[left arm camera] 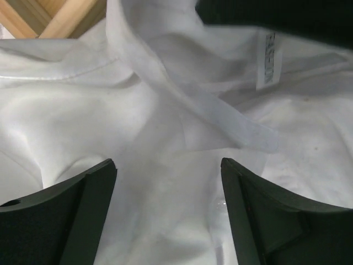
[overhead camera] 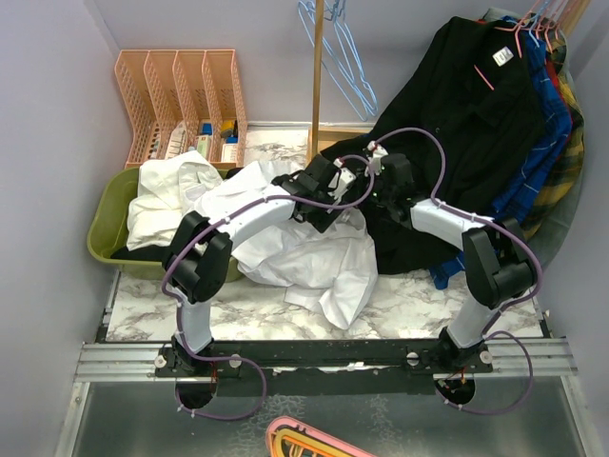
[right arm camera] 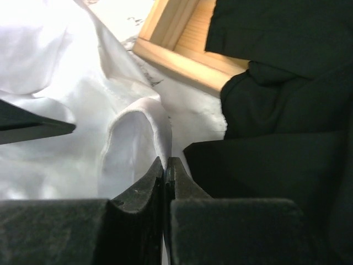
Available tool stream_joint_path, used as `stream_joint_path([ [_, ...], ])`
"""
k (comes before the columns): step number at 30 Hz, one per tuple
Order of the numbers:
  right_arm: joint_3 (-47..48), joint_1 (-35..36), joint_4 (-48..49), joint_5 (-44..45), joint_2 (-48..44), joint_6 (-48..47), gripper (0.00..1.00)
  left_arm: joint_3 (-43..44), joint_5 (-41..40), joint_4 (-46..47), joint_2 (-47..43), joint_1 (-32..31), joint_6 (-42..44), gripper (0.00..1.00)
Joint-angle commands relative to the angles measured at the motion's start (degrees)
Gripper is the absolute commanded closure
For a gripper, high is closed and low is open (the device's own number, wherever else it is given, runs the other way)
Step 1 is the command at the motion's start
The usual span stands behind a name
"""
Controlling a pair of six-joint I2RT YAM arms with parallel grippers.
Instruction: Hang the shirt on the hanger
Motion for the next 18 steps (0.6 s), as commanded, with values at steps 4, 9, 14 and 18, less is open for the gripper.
stream_joint_path([
  [4, -1.62, -0.5, 6.14, -12.87, -0.48, 9.84, 0.99, 2.81, 1.21, 2.98, -0.46, -2.84, -6.43, 0.01],
  [9, -1.61, -0.51, 6.91, -13.88, -0.2, 11.32, 0.99, 4.66, 3.26, 3.06, 0.42, -3.25, -9.26, 0.01],
  [14, -1.03, -0.44, 6.64, -16.23, -0.24, 11.51, 0.98, 5.0, -1.74, 3.87, 2.78, -3.26, -12.29, 0.09],
  [18, -0.97, -0.45, 5.94, -16.99, -0.86, 11.94, 0.9, 0.28, -5.02, 10.53, -0.18, -3.26, -14.18, 0.27],
])
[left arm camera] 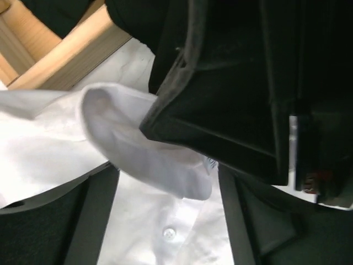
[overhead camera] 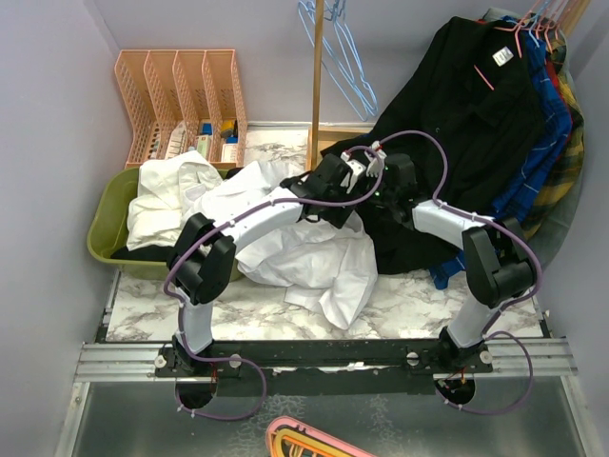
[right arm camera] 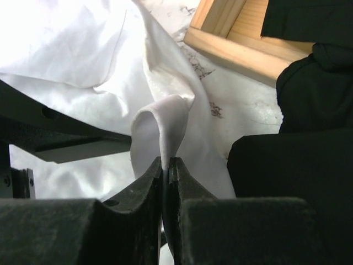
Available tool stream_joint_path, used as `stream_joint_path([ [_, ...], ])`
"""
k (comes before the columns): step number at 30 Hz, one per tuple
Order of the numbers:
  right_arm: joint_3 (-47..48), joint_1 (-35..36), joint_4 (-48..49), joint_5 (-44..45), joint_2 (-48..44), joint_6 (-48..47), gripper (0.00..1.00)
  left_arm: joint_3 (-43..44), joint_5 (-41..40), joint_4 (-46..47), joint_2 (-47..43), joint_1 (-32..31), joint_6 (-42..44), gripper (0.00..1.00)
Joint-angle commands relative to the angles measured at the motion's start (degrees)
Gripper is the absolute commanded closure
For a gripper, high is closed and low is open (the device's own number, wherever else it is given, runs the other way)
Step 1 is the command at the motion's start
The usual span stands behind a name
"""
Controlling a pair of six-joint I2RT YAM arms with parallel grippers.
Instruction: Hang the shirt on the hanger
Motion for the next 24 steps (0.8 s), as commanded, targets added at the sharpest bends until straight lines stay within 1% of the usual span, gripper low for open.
stream_joint_path([
  [1, 0.29, 0.74, 1.92, -4.58, -1.06, 0.47, 0.89, -3.63, -6.05, 7.22, -1.43, -0.26, -3.83, 0.3],
  [4, 0.23, 0.57, 2.26, -4.65, -1.47, 0.76, 0.9, -3.56, -8.86, 7.57, -1.05, -0.26, -3.6, 0.34],
  [7, 0.51, 0.27, 2.18, -5.17, -1.46, 1.04, 0.9, -4.39, -9.16, 7.45, -1.11, -0.28, -3.67, 0.35],
  [14, 1.07, -0.65, 1.8, -5.19, -0.92, 0.83, 0.9, -10.63, -9.86, 10.11, -4.71, -0.25, -3.42, 0.34],
  [19, 1.11, -1.22, 2.17, -5.77, -0.4, 1.05, 0.9, -13.71, -9.58, 11.79, -5.43, -0.23, -3.6, 0.37],
  [21, 1.06, -1.32, 2.34, -5.99, -0.33, 1.14, 0.9, -13.53, -10.0, 11.81, -5.13, -0.24, -3.55, 0.42],
  [23, 0.84, -1.48, 2.44, -5.99, -0.37, 1.29, 0.9, -13.02, -10.33, 11.63, -4.63, -0.22, -3.15, 0.53],
  [24, 0.62, -1.62, 2.65, -6.05, -0.48, 1.46, 0.9, -12.68, -10.16, 11.57, -4.33, -0.28, -2.71, 0.65],
])
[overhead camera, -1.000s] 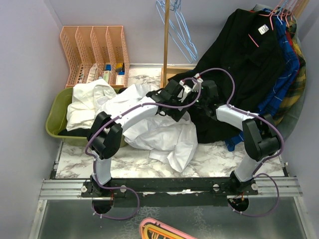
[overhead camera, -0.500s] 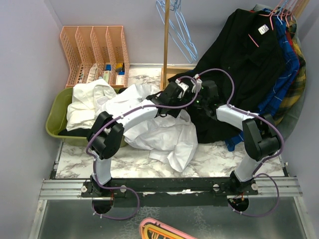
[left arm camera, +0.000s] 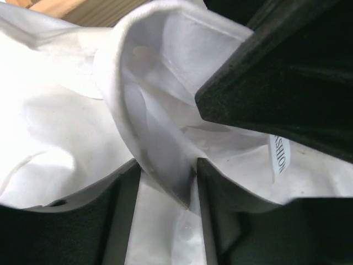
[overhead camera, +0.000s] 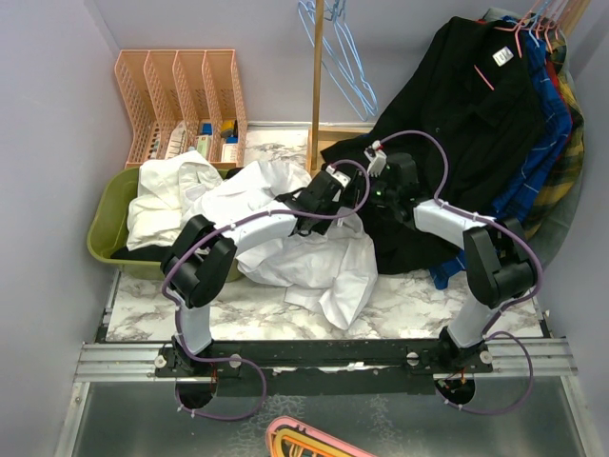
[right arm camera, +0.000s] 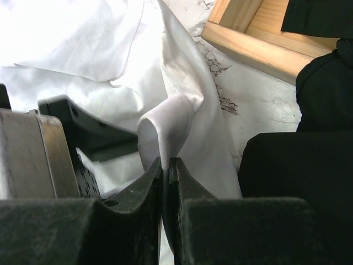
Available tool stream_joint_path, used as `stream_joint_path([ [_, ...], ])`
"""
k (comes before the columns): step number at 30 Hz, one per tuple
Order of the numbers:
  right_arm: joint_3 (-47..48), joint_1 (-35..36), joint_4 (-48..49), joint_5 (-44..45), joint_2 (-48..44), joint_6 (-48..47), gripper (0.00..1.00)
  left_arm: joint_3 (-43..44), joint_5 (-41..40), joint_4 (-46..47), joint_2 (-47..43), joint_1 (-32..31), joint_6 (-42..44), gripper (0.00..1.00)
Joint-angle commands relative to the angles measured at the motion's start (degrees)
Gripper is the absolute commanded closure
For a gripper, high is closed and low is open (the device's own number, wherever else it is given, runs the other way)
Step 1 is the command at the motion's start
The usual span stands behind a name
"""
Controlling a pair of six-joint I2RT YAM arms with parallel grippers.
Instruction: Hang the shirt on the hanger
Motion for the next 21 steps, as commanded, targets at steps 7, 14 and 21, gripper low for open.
stream_joint_path([
  [7, -0.89, -1.74, 2.33, -2.0, -3.13, 0.85, 0.89, 4.59, 8.24, -2.69, -4.31, -0.09, 10.36, 1.0],
  [14, -2.17, -1.86, -0.43, 0.67, -7.5, -1.38, 0.89, 8.2, 21.27, -11.93, -13.06, 0.35, 26.95, 1.0],
  [21, -2.11, -2.53, -1.54, 1.02, -6.99, -2.68, 0.79, 13.88, 15.24, -21.12, -11.75, 0.35, 36.55, 1.0],
])
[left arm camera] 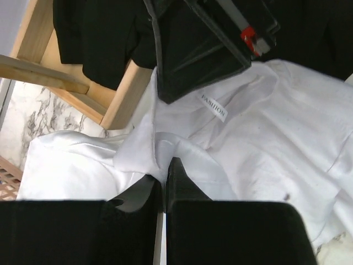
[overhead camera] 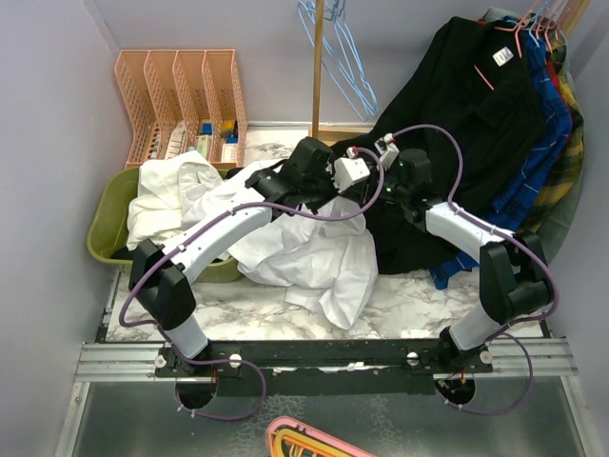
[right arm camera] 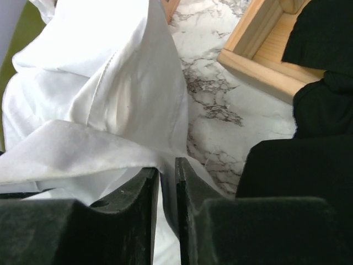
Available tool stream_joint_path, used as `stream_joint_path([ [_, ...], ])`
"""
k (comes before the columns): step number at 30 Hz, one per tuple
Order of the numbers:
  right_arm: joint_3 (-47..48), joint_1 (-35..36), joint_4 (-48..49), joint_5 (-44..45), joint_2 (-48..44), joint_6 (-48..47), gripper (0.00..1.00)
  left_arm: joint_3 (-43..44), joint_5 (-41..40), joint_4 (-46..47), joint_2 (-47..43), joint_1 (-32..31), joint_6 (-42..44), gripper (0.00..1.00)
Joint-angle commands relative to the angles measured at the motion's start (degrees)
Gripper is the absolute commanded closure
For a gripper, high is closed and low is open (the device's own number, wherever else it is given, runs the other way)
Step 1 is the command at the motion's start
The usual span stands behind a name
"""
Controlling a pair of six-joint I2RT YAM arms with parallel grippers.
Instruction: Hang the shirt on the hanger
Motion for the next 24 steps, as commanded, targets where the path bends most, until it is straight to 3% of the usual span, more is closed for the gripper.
stream_joint_path([
  [1, -0.36, -0.81, -2.33, 1.1, -0.16, -2.28, 0.61, 1.98, -2.26, -7.7, 1.23, 0.18, 8.64, 1.0],
  [3, -0.64, -0.86, -4.88, 2.92, -2.33, -3.21, 0.05, 3.47, -4.19, -8.77, 2.1, 0.12, 9.43, 1.0],
  [4, -1.96, -0.86, -4.63, 4.44, -4.6, -3.33, 0.0, 4.15, -4.82, -9.03, 2.19, 0.13, 9.55, 1.0],
  [11, -12.26, -0.86, -7.89, 14.97, -25.09, -5.07, 0.01, 5.39, -9.8, -8.33, 2.2, 0.15, 9.5, 1.0],
  [17, -19.01, -0.86, -7.66, 12.09, -43.21, -4.46, 0.01, 5.87, -11.61, -8.26, 3.55, 0.12, 7.61, 1.0],
  [20, -11.16, -0.86, -10.42, 15.14, -46.64, -7.61, 0.01, 5.88, -11.03, -8.99, 3.96, 0.11, 6.64, 1.0],
  [23, 5.71, -0.86, -18.74, 21.11, -38.68, -13.54, 0.01, 5.33, -10.34, -9.35, 4.15, 0.16, 6.12, 1.0],
  [24, 11.7, -0.9, -21.61, 22.79, -34.94, -14.92, 0.06, 5.32, -10.09, -9.52, 4.22, 0.14, 5.92, 1.0],
])
